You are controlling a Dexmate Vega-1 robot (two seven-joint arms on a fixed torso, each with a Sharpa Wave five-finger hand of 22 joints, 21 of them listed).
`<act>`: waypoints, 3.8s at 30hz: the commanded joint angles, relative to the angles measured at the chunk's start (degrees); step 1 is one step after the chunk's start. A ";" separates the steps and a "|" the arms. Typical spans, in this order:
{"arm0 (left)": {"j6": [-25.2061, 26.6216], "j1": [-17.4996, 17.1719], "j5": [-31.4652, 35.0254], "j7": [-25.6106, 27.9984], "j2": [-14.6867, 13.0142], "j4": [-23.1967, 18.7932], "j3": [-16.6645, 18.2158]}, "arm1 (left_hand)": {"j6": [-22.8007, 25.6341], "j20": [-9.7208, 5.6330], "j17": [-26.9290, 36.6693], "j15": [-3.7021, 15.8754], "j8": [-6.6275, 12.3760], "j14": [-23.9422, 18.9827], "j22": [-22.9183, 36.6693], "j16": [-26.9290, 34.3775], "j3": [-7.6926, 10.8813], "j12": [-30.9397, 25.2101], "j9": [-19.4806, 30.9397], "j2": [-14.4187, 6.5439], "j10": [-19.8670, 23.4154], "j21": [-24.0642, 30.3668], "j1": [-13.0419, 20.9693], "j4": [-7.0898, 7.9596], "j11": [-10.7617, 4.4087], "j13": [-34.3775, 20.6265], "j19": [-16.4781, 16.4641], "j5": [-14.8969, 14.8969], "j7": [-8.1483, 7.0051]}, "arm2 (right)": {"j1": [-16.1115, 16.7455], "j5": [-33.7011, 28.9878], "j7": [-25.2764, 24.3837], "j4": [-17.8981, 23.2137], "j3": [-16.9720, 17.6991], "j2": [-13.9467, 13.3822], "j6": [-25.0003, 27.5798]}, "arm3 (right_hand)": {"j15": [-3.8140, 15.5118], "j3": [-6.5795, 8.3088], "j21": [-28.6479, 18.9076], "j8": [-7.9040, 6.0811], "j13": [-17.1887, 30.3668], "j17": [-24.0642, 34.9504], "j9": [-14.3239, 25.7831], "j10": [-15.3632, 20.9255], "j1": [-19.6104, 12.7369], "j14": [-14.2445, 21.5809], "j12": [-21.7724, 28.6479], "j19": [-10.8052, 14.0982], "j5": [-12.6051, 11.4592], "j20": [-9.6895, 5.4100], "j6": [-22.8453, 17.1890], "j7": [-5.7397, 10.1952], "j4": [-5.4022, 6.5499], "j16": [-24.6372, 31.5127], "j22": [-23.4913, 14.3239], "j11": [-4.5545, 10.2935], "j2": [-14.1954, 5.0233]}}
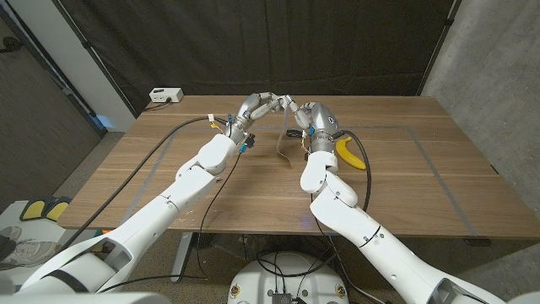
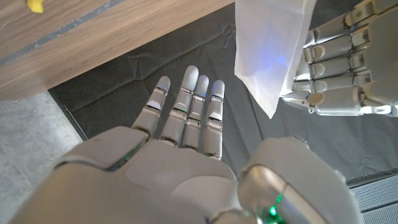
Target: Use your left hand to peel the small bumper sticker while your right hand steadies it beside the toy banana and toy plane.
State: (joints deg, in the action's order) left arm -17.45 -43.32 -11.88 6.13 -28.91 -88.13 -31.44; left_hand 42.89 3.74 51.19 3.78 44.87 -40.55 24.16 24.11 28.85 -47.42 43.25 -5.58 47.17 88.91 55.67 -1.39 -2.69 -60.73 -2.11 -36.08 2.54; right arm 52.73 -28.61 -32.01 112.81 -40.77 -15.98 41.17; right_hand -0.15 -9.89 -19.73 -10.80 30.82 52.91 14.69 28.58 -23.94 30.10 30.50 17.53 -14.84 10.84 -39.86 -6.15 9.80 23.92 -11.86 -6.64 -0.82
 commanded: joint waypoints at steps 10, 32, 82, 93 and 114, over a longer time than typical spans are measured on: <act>-3.46 2.09 5.71 -0.97 0.55 2.57 -2.25 | 1.22 -0.60 -0.05 6.61 0.33 -0.43 -0.29 -0.94 5.16 0.31 -0.76 -0.39 -3.26 0.34 -0.27 -4.18 -6.35 -0.28 0.25 0.46 -1.84 | -5.73 1.68 -3.40 -2.07 -6.19 -1.07 7.65 | 0.67 1.58 0.06 -1.00 -1.27 -1.60 -0.73 2.63 -6.27 2.38 -0.08 1.61 -1.13 -0.28 -1.29 0.85 -4.80 1.20 0.08 0.91 -1.15; -6.32 2.01 6.59 -2.73 0.34 3.16 -2.38 | 1.07 -0.89 0.17 6.79 0.97 -0.99 -1.02 -1.95 5.55 0.55 -2.06 -0.33 -2.87 0.37 -0.77 -4.27 -6.20 -0.22 0.35 1.52 -2.21 | -4.48 1.77 -16.26 -7.61 -5.03 0.67 -3.11 | 7.91 16.08 -1.76 -5.30 -2.74 -1.64 -1.28 19.40 -29.15 13.54 4.71 8.85 0.58 -5.59 -18.79 6.66 -16.86 10.86 0.07 7.10 -10.77; -2.54 -3.68 2.17 2.41 0.44 0.89 1.24 | -0.62 0.80 0.01 7.43 5.16 -4.44 -2.67 -3.98 7.83 0.92 1.26 0.36 -2.12 0.33 -2.37 -3.88 -7.93 -0.50 -1.11 -0.74 -1.16 | 1.69 -27.28 -31.99 -29.56 15.35 23.83 -29.23 | 12.68 23.98 -6.29 -12.01 7.09 13.16 8.58 24.15 -36.28 17.31 12.83 7.52 0.13 -12.85 -20.04 9.65 -14.40 19.23 -3.74 12.50 -9.72; -2.72 -5.29 0.28 2.94 -0.23 0.83 2.40 | -1.31 0.83 -0.21 7.82 5.57 -5.10 -3.12 -4.79 8.84 1.04 1.65 0.49 -1.92 0.20 -3.24 -3.30 -8.41 -0.54 -1.30 -1.99 -1.31 | 1.98 -34.87 -31.99 -33.39 21.91 30.55 -33.17 | 12.66 24.58 -7.01 -13.04 7.99 14.49 10.22 24.44 -36.28 17.62 13.41 7.21 -0.21 -12.98 -19.70 9.57 -13.98 18.93 -4.08 12.54 -9.49; -3.25 -9.16 -0.56 5.72 -1.59 -1.73 4.73 | -1.33 0.83 -0.12 7.78 6.26 -5.71 -3.57 -6.04 10.17 1.03 1.36 0.65 -1.72 0.41 -4.41 -2.61 -8.48 -0.99 -1.16 -3.47 -1.69 | 2.32 -44.22 -31.99 -36.30 31.84 39.11 -38.47 | 12.64 25.24 -7.96 -14.39 8.34 15.88 12.38 24.34 -36.15 17.94 13.44 6.62 -0.64 -13.44 -19.26 9.60 -13.50 18.26 -4.31 12.59 -9.02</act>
State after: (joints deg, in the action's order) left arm -20.38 -50.79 -12.08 10.54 -30.00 -88.68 -27.62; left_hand 41.64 4.29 50.94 5.13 50.69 -45.59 20.45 18.19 33.29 -46.58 44.55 -4.33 46.55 88.91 50.92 0.27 -3.53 -61.61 -3.47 -38.88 1.33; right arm 54.76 -68.62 -64.00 77.80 -13.46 19.25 5.47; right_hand 5.71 14.87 -27.34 -24.63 38.99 68.59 26.72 52.67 -59.71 47.62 43.66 24.27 -15.08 -2.48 -59.23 3.39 -3.67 42.34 -15.85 5.75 -10.09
